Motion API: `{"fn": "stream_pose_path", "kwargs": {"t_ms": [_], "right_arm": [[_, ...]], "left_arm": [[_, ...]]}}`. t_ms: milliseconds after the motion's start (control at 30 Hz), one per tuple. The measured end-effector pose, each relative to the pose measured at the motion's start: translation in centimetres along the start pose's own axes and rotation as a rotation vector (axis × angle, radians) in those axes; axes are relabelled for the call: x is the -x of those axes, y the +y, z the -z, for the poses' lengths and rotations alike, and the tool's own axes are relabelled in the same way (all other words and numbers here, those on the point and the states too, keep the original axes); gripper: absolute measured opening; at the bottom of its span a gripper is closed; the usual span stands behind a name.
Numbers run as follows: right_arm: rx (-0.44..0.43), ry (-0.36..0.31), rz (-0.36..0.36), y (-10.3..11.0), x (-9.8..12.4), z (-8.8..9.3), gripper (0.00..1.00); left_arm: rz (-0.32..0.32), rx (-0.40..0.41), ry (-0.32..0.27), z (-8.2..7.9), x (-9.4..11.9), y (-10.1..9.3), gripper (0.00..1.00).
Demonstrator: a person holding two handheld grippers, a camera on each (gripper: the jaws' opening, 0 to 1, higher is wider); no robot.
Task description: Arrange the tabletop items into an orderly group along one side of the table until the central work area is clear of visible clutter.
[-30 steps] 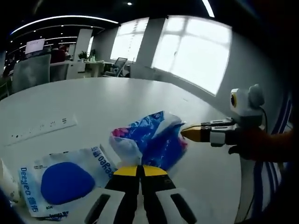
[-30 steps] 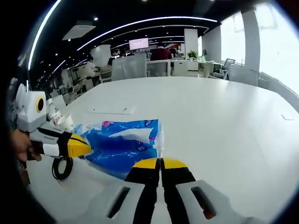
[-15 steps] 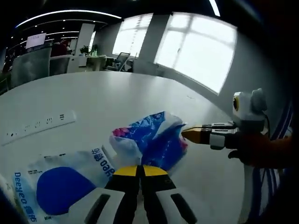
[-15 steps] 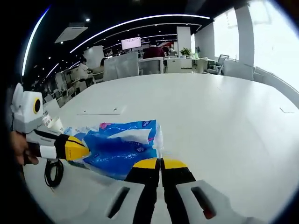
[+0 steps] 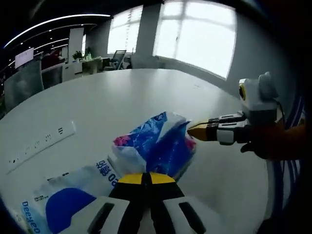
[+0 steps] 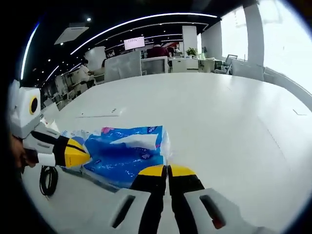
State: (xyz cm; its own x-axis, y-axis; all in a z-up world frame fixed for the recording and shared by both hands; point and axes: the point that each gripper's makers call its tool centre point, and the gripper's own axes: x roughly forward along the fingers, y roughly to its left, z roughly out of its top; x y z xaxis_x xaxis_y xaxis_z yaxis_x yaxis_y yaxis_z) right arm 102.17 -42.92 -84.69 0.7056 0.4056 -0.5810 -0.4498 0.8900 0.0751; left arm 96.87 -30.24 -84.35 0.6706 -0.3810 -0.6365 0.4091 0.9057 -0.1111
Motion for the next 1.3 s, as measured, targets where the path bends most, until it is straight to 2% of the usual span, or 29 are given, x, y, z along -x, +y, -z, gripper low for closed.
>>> {"fn": "stream_pose_path", "kwargs": {"t_ms": [433,767,933,1300], "right_arm": [[0.013,0.023,0.004,-0.6,-1.0,1.0,0.01],[0.017,0.016,0.029,-1.2,-0.4,0.7,0.06],[0.006,0.007,0.032,-1.1,0.5,0.4,0.07],[0.014,-0.009,-0.005,0.1,3.0,-0.3,0.14]], "left_arm": [[-0.028,-0.074,0.034,0.5,-0.4,0.2,0.04],[-0.026,-0.079,0.020,0.1,0.1,0.2,0.10],[-0.023,-0.023,-0.008,-0.2,0.6,0.3,0.12],[-0.002,-0.021,-0.037,0.1,2.4,-0.7,0.20]]}}
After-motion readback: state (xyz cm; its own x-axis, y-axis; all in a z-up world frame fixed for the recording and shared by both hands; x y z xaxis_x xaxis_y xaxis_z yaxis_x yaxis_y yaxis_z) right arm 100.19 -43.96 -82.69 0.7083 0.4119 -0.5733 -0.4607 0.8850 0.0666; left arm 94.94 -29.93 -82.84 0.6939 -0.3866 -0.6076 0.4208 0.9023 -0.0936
